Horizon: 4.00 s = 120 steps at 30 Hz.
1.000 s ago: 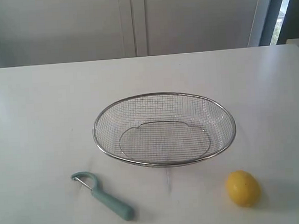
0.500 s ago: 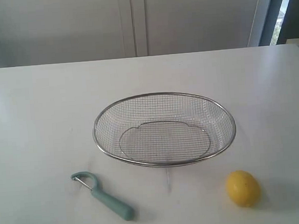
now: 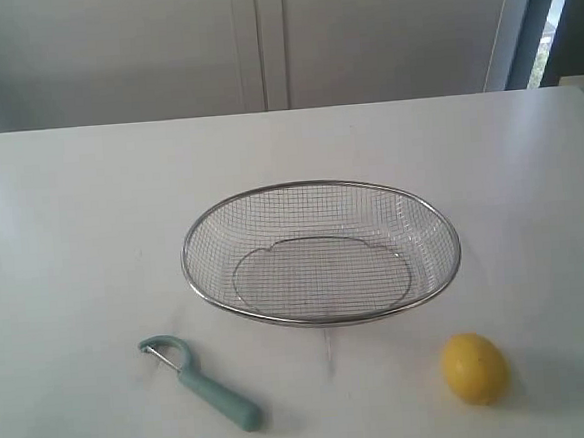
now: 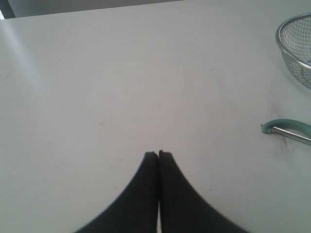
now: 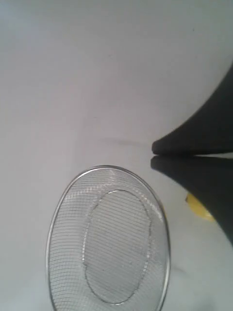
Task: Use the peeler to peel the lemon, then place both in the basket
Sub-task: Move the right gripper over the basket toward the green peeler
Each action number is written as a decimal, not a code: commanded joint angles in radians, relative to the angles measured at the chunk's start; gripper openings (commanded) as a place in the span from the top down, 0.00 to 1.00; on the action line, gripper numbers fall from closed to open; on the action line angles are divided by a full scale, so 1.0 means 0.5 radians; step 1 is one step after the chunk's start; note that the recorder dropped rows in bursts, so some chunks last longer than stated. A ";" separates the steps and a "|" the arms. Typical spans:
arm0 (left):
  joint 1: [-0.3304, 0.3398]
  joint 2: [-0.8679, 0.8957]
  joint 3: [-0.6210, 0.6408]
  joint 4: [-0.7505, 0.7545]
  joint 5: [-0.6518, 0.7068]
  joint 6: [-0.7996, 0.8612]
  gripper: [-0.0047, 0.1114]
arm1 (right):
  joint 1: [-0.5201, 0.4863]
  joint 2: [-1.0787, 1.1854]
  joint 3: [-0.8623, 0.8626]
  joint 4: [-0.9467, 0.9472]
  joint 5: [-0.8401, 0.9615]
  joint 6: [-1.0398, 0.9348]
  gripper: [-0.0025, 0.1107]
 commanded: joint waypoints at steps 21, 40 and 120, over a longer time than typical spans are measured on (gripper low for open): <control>0.005 -0.010 0.005 -0.014 0.006 -0.004 0.96 | 0.541 0.716 -0.467 -0.036 0.460 -0.089 0.98; 0.005 -0.010 0.005 -0.014 0.006 -0.004 0.96 | 1.052 1.111 -0.509 -0.048 0.467 -0.076 0.98; 0.005 -0.010 0.005 -0.014 0.006 -0.004 0.96 | 1.718 1.933 -1.079 -0.013 0.241 -0.178 0.54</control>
